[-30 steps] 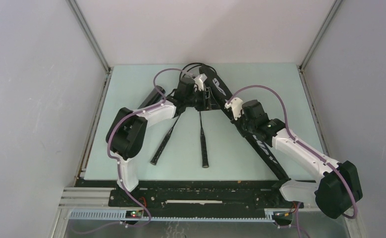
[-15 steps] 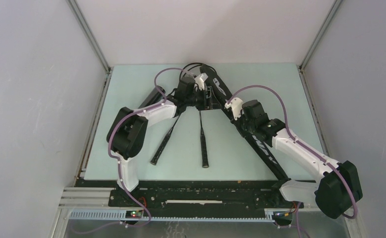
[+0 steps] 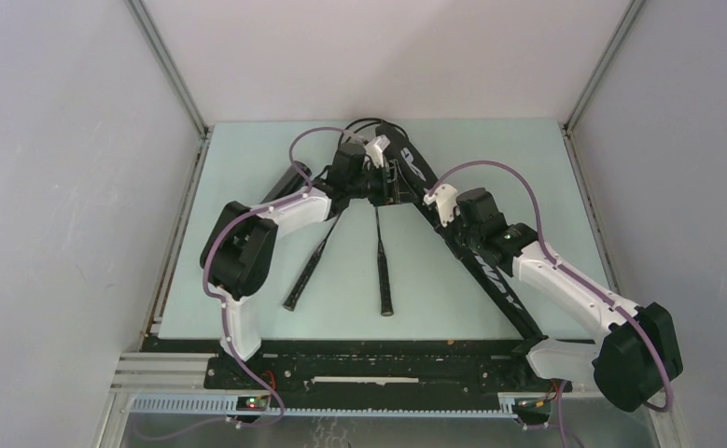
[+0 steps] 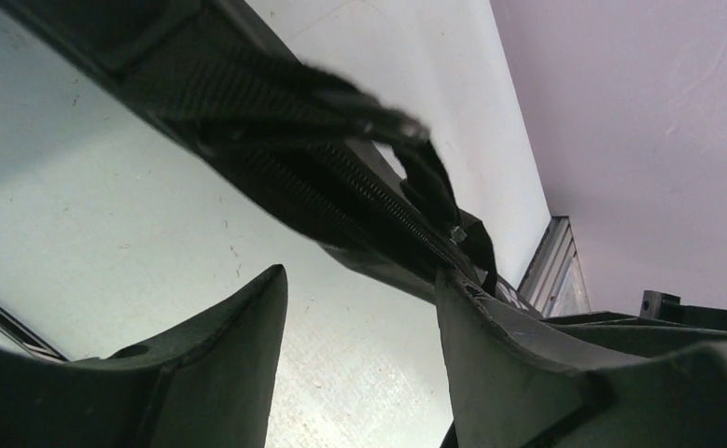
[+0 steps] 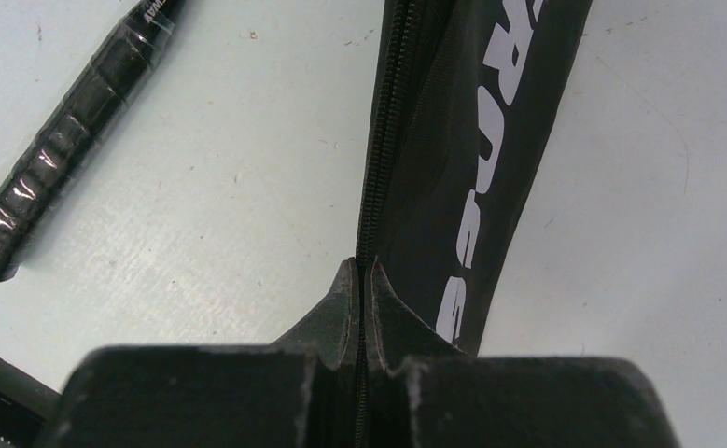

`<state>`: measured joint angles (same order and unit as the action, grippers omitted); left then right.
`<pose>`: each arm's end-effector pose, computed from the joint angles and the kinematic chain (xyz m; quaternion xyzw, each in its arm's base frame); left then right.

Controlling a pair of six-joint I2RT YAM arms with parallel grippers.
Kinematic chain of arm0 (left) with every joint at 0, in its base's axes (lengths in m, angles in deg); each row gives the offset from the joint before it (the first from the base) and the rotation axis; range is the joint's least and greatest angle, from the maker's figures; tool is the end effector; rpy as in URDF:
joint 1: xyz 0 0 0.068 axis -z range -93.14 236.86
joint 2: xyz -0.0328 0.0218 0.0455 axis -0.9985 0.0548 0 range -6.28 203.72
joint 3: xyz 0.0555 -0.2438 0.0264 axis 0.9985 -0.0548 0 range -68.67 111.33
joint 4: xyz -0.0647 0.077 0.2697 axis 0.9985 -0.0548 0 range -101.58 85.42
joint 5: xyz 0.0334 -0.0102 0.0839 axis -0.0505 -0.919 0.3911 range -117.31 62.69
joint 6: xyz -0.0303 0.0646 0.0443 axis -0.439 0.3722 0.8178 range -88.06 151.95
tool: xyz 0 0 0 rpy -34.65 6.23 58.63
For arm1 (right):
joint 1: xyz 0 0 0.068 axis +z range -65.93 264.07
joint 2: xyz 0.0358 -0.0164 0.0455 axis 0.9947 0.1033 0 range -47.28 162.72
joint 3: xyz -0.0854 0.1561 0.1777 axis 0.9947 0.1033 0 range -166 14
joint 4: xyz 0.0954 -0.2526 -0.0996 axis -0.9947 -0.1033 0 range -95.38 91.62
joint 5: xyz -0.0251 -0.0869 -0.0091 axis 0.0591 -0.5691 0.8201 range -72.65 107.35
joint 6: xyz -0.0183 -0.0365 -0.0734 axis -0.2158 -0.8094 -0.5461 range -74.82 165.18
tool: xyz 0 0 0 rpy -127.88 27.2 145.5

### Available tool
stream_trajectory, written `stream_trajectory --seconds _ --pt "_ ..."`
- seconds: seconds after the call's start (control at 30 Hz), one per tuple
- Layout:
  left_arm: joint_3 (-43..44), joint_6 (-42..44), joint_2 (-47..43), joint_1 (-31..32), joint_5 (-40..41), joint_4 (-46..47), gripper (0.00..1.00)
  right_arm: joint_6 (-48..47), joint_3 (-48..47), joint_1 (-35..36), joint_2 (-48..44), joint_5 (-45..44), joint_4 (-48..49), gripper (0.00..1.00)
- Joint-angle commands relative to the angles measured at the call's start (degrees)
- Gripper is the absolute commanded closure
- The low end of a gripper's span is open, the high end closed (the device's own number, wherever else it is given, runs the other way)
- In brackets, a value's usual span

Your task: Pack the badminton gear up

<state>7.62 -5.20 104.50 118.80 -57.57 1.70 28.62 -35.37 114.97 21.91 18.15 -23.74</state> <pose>0.3928 -0.2884 0.1695 0.0963 0.8336 -0.4656 0.2813 0.2700 0.1627 0.1988 -0.3744 0.8452 0.0540 0.3774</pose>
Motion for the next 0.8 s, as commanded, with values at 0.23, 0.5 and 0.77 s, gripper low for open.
stream_trajectory --seconds 0.23,0.5,0.77 --pt "0.83 -3.33 -0.96 -0.83 -1.18 3.16 0.37 0.56 -2.59 0.24 -1.48 2.17 0.82 1.0" --pt "2.33 -4.04 0.08 -0.83 1.66 1.02 0.4 0.26 -2.58 1.06 -2.48 5.84 1.56 1.0" --pt "4.39 -8.85 1.79 -0.74 3.59 0.2 0.43 -1.08 -2.58 1.66 -2.32 7.79 2.57 1.0"
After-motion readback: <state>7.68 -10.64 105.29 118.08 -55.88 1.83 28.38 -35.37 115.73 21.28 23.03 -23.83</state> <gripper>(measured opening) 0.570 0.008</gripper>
